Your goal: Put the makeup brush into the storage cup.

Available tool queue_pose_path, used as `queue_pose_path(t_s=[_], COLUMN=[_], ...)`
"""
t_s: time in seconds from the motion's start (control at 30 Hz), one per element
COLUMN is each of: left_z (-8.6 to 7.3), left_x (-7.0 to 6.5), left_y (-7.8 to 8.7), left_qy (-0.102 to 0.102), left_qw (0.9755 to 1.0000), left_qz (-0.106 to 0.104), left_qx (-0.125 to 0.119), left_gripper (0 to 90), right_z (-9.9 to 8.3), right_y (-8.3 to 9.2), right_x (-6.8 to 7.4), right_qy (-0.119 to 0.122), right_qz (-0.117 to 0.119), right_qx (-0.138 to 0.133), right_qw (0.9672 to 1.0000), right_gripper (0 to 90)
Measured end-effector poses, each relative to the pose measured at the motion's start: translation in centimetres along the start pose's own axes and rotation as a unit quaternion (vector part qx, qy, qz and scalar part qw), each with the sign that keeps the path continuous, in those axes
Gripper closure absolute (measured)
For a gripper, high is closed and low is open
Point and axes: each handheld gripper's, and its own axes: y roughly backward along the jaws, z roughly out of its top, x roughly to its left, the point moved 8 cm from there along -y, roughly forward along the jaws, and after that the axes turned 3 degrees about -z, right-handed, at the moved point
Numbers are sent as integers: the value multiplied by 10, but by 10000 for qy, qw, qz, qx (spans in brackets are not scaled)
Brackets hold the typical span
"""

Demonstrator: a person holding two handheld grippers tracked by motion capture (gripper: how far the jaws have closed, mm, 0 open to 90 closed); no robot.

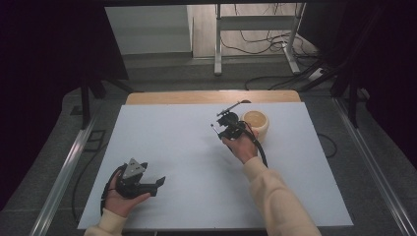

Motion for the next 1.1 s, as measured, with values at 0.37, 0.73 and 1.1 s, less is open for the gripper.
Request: queue_pose_path(t_s=[0.37,0.73,1.1], left_z=[0,0,0], left_x=[-1,-1,-2], left_y=[-1,-1,-2], left_qy=[-4,-10,-17], left_qw=[10000,10000,10000], left_qz=[3,3,8], left_qx=[10,18,32], left_gripper=[153,153,153], right_z=[-7,-13,-20], right_y=[9,19,28], right_x=[2,4,5], right_qy=[-26,-79,-139], right_qz=[173,363,568], right_qx=[-109,-306,-520], right_qw=[9998,9988,9969], right_gripper=[834,834,834])
